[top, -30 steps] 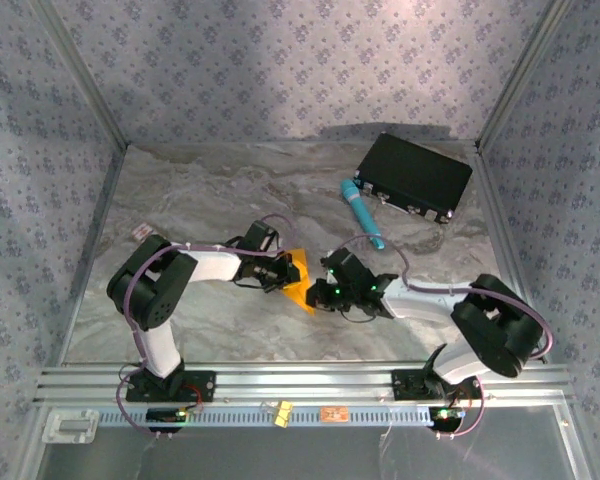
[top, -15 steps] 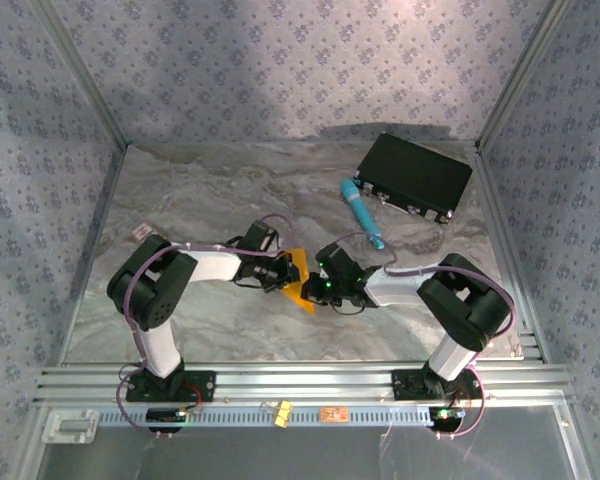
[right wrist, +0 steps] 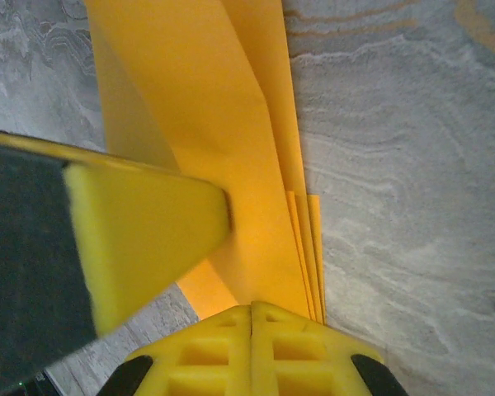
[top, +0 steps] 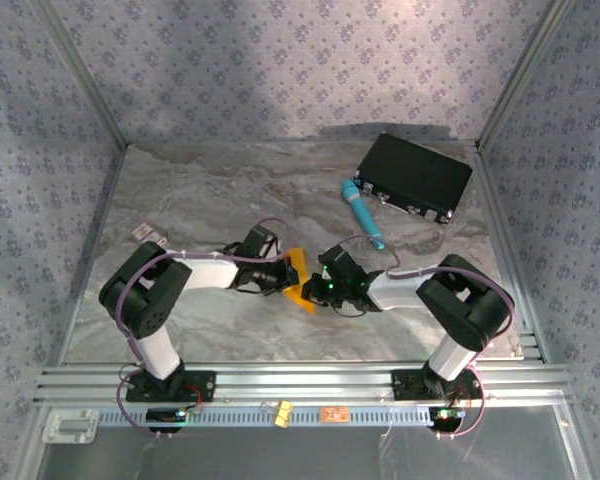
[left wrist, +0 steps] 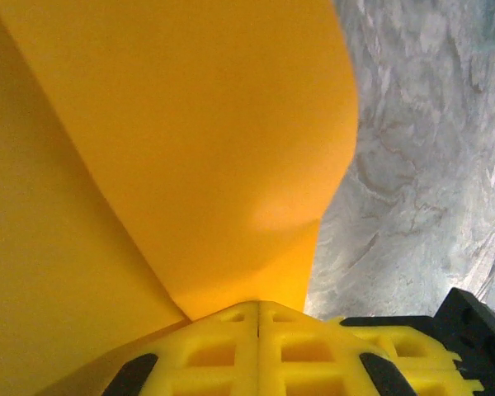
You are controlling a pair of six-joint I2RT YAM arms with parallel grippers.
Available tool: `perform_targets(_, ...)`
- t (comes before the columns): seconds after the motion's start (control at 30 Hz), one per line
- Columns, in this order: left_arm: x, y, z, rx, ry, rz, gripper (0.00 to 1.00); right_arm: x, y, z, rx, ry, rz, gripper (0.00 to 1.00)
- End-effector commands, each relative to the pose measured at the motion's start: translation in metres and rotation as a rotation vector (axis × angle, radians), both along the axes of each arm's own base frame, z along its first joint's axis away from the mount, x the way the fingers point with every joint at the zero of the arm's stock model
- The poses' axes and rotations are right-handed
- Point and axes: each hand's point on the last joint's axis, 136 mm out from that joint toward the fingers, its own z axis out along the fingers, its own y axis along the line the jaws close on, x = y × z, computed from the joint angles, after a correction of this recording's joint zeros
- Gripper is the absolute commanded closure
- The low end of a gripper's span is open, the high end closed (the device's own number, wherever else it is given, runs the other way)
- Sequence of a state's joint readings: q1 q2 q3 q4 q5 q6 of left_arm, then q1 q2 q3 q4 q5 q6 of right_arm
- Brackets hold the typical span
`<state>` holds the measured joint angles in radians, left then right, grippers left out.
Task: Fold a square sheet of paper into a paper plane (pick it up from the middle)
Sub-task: Fourth fold the wing at the center of the table.
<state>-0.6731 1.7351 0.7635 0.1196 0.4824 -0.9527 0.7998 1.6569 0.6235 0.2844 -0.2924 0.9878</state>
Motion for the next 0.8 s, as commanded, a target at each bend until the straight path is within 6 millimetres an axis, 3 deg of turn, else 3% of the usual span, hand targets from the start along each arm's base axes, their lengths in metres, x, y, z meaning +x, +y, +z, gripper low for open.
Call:
perform_targets(0.0, 0.002, -0.001, -0.002, -0.014, -0.001, 0.01, 0.98, -0.021, -0.034, -0.045, -0.177, 0.121, -0.03, 1.0)
perform_targets(0.1, 0.005, 0.001, -0.003, 0.006, -0.008, 0.013, 0.98, -0.023, -0.035, -0.046, -0.179, 0.124, -0.027, 1.0)
perform_targets(0.33, 0.012, 0.023, -0.032, 0.096, 0.06, 0.064, 1.0, -0.028, -0.036, -0.047, -0.193, 0.119, 0.0, 1.0)
perform_targets(0.77, 0.048, 0.037, -0.024, 0.125, 0.055, 0.099, 1.0, -0.038, -0.039, -0.053, -0.215, 0.128, 0.042, 1.0)
